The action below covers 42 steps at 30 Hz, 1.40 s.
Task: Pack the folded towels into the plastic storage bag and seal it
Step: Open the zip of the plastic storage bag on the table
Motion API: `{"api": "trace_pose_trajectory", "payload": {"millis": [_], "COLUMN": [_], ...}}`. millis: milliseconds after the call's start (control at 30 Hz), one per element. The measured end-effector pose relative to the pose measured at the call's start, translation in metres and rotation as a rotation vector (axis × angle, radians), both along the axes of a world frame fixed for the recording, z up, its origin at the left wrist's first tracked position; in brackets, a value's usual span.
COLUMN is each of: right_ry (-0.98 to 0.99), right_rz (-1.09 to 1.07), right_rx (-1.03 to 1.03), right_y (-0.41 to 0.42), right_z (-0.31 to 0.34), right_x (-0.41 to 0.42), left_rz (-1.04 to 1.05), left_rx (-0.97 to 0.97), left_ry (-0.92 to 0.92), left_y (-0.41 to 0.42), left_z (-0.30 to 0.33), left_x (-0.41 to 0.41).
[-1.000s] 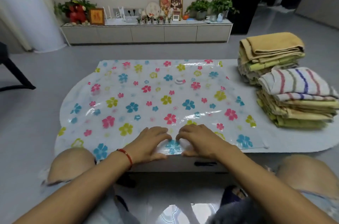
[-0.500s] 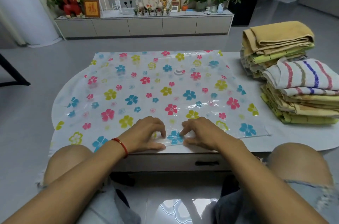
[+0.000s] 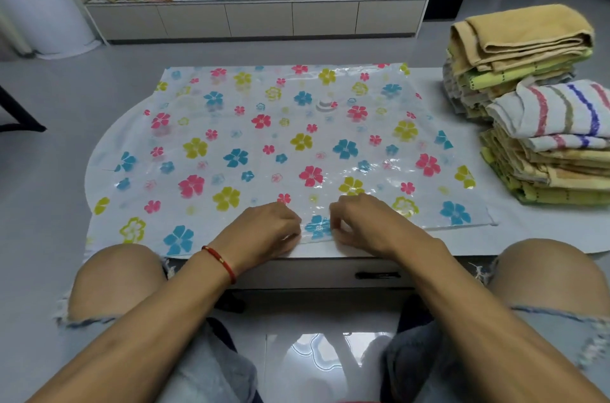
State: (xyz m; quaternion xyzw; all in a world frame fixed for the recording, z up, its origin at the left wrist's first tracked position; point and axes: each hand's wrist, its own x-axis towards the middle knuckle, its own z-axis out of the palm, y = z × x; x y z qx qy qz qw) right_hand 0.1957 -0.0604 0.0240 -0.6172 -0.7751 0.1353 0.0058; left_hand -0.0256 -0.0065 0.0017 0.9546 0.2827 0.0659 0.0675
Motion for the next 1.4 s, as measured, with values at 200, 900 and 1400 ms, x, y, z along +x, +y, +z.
{"api": "trace_pose_trajectory", "payload": {"millis": [200,900,1400], "right_ry": [-0.089,1.367,1.302], "right_rz": [-0.012,-0.849,-0.853], "right_rx": [0.137,-0.152,-0.232], "right_y": [-0.002,-0.004,-0.021], "right_z": [0.002,-0.031,-0.033], "right_x": [-0.004,-0.076,-0.072], "left_rz": [0.125,0.371,0.273], "left_rx": [0.034,0.073,-0.085], "left_ry": [-0.029,-0.195,-0.075], "left_y": [-0.002,-0.003,0.008], "left_z": [0.005,0.011,0.012], "left_x": [0.01,0.02,0.019]}}
